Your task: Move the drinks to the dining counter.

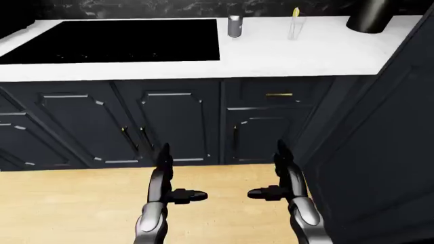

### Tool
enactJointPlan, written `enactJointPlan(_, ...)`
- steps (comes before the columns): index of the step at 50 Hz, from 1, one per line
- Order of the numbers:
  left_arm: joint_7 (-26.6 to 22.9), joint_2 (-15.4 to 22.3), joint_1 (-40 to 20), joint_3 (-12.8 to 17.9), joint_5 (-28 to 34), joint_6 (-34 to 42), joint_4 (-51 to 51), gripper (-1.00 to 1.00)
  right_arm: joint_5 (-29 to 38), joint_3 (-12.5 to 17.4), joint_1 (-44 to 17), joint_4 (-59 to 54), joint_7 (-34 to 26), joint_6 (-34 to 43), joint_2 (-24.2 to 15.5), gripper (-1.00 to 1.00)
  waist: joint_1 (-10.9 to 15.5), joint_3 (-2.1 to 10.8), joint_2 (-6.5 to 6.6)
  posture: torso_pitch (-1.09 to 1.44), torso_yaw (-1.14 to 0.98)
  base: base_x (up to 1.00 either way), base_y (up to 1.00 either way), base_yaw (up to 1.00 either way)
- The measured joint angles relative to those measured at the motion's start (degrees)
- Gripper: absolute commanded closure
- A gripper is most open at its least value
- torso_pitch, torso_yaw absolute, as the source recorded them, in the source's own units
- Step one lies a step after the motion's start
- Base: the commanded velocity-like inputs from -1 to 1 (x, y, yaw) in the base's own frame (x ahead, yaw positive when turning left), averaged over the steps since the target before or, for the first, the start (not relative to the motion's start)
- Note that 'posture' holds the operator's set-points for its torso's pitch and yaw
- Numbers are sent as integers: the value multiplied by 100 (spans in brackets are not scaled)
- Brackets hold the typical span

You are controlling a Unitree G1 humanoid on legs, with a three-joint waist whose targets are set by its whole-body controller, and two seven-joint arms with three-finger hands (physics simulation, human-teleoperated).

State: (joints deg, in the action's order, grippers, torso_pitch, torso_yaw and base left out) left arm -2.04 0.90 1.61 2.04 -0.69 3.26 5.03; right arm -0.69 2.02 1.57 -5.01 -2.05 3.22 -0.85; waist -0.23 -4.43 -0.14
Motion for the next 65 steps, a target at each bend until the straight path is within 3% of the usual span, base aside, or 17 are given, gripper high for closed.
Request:
enactJointPlan(1,-10,20,45,-22,20,-6,-147,-100,-26,7,-20,110,-8,35,-7,-100,-12,57,-20,0,0,0,0,0)
enactJointPlan(3,-37,8,8,-77,74,-174,-400,-100,-77,91,-163,455,15,32,-38,-100,47,342,-6,0,0,0,0,0)
enactJointPlan(5,-53,-22,5,-123,105,-253,-389,-100,-95,104,-212,567,46,-26,-30,-100,61,233,-48,0,0,0,0,0)
enactJointPlan(8,-55,-19,52,-139,171,-113,-274,-100,-122,83,-142,649,52,56,-30,-100,50,315,-53,0,0,0,0,0)
enactJointPlan(15,-20,36,-162,-60,261,492,-788,-100,-125,120,-184,731,104,314,-48,-100,46,324,-41,0,0,0,0,0)
enactJointPlan(26,-193,357,-1544,244,211,2381,-2192,-100,-195,251,-640,1960,183,1346,-153,-100,48,463,-4,0,0,0,0,0)
enactJointPlan(33,-202,544,-2118,389,39,3395,-2508,-100,-784,616,-1275,2919,367,2725,-249,-100,49,389,-22,0,0,0,0,-4)
enactJointPlan(37,-139,700,-2422,572,-4,3822,-2741,-100,-1192,550,-1709,3150,535,3286,-393,-100,39,357,23,0,0,0,0,-88)
enactJointPlan(42,-123,852,-2851,577,-96,4264,-3071,-100,-1226,501,-1911,3406,681,3652,-593,-100,-37,326,-132,0,0,0,0,-89)
enactJointPlan(45,-208,887,-3178,403,-251,4617,-3323,-100,-977,619,-2060,3408,750,3842,-701,-100,-100,301,-48,0,0,0,0,0)
enactJointPlan(48,-270,1015,-3353,485,-381,4857,-3497,-100,-799,620,-2352,3422,772,4060,-713,-100,-67,236,40,0,0,16,0,0)
enactJointPlan(50,-259,1154,-3463,663,-454,5310,-3725,-100,-832,608,-2548,3501,730,4343,-718,-100,-75,10,148,0,0,47,0,0)
enactJointPlan(51,-239,1205,-3503,738,-480,5472,-3856,-100,-862,614,-2599,3586,715,4454,-722,-100,-65,-18,161,0,0,48,0,0)
enactJointPlan(55,-141,1298,-3538,886,-513,5530,-4113,-100,-932,545,-2703,3837,667,4499,-720,-100,18,112,195,0,0,47,0,0)
enactJointPlan(57,-114,1317,-3552,895,-534,5500,-4141,-100,-951,516,-2748,3932,656,4462,-709,-100,23,160,335,0,0,47,0,0)
enactJointPlan(62,-70,1310,-3398,873,-563,5557,-4025,-100,-1002,409,-2598,3829,619,4561,-636,-100,84,132,329,0,0,47,0,0)
enactJointPlan(65,-63,1314,-3453,822,-585,5604,-4067,-100,-1005,485,-2614,3864,635,4648,-644,-100,102,151,209,0,0,47,0,0)
